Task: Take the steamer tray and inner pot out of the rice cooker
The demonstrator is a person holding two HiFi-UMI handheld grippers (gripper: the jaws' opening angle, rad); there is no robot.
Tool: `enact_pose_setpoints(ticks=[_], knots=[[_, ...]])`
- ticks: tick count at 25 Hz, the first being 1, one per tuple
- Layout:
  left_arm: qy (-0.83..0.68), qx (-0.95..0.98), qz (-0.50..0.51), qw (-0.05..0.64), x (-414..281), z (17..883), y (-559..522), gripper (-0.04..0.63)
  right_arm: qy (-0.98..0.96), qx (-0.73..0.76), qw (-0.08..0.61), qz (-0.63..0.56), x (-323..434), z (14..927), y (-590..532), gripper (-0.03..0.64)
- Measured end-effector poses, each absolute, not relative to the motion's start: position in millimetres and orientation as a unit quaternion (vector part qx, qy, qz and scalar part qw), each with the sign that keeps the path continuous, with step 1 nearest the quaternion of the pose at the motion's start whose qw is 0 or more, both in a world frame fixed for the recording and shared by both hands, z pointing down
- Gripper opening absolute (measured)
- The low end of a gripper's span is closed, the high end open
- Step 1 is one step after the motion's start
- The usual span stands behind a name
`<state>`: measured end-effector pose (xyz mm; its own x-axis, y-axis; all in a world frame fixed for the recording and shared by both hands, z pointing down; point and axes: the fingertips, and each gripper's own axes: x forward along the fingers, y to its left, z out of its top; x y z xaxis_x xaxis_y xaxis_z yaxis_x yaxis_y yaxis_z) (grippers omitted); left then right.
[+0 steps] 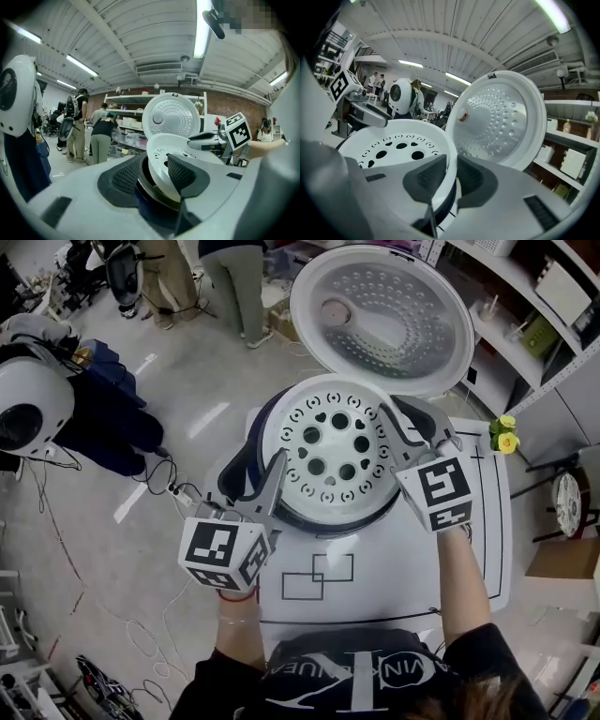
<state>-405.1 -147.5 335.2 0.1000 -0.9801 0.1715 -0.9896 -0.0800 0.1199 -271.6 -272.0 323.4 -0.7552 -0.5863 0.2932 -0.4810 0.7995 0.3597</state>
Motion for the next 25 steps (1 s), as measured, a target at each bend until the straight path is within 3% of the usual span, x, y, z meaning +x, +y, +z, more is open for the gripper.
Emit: enact_pose_setpoints(ticks=[5, 6, 13, 25], knots=[[-0.665, 0.739, 0.029, 0.103, -400, 331, -147, 0.159, -0.936, 0.294, 0.152, -0.122, -266, 306, -264, 0.061], [-0.664, 0.740, 0.032, 0.102, -398, 330, -147, 0.130, -0.936, 0.296, 0.146, -0.121, -264, 303, -263, 0.061], [-0.684, 0.723, -0.004, 0.095, -394, 315, -141, 0.092, -0.949, 0.294, 0.063, -0.091, -252, 276, -250, 0.051], [-0.698, 0.714, -0.050, 0.040, -355, 261, -112, 0.071, -0.948, 0.297, -0.003, -0.113, -203, 227, -214, 0.049]])
